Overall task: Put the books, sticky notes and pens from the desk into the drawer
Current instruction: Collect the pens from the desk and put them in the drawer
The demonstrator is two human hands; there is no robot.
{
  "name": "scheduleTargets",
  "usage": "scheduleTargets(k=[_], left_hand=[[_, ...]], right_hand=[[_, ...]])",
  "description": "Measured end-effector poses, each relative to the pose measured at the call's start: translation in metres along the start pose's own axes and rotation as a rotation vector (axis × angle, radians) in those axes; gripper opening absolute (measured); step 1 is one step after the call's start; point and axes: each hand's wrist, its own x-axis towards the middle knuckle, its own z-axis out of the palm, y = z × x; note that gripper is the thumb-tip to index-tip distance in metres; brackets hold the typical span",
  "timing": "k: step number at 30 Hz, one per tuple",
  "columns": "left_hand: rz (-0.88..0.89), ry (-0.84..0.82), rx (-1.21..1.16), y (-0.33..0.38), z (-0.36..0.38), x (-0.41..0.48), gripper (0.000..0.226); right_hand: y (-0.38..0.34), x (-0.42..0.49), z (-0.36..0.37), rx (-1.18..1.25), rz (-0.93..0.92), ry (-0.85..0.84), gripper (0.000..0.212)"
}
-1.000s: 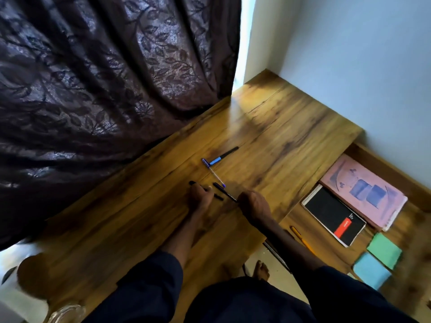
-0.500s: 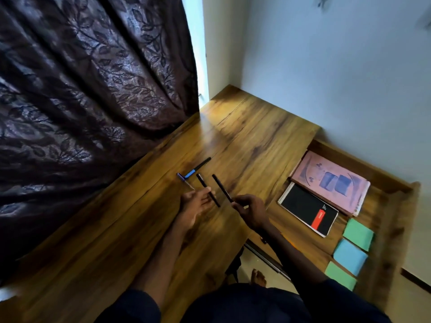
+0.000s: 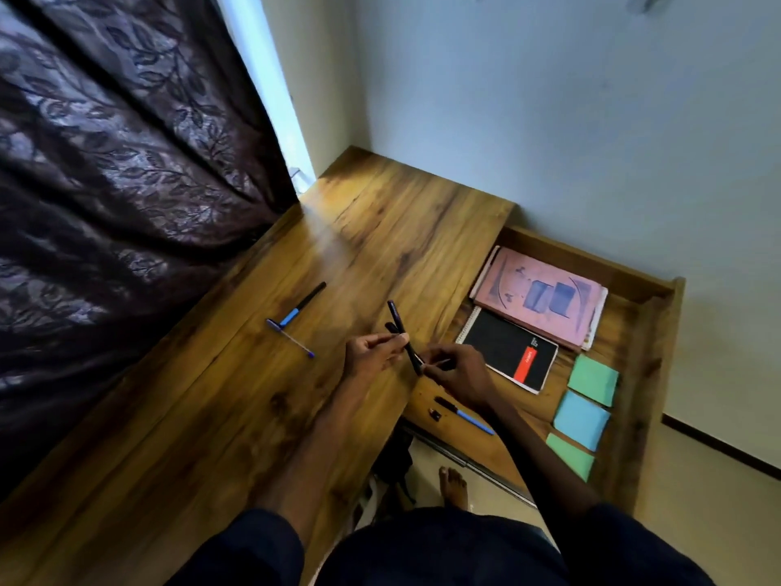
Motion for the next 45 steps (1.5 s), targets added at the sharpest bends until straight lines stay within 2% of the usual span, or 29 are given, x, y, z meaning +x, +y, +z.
scheduleTargets(k=[6, 12, 15, 20, 25, 33, 45], left_hand=[[-0.038, -0.047, 0.151, -0.017, 0.037, -0.006, 0.037], [-0.053, 0.084, 0.314, -0.036, 0.062, -0.009, 0.031], [-0.119, 0.040, 0.410, -0.049, 0.073, -0.009, 0.031], [-0.183, -0.040, 0.484, -0.068, 0.087, -0.008, 0.024], [-0.193, -0.067, 0.529, -0.077, 0.091, -0.003, 0.010], [-0.202, -0.064, 0.524, -0.078, 0.094, -0.002, 0.009], [-0.212, -0.059, 0.504, -0.082, 0.089, -0.004, 0.020]], right_hand=[[0.010, -0.005, -0.026, 0.003, -0.015, 0.033, 0.007], [0.098, 0.002, -0.049, -0.191, 0.225, 0.116, 0.018], [0.146, 0.004, -0.048, -0.319, 0.354, 0.050, 0.021], [0.195, 0.013, -0.030, -0.429, 0.471, -0.063, 0.022], [0.204, 0.022, -0.016, -0.481, 0.455, -0.075, 0.018], [0.207, 0.020, -0.007, -0.489, 0.398, -0.048, 0.010], [0.201, 0.024, -0.004, -0.491, 0.343, -0.068, 0.011]])
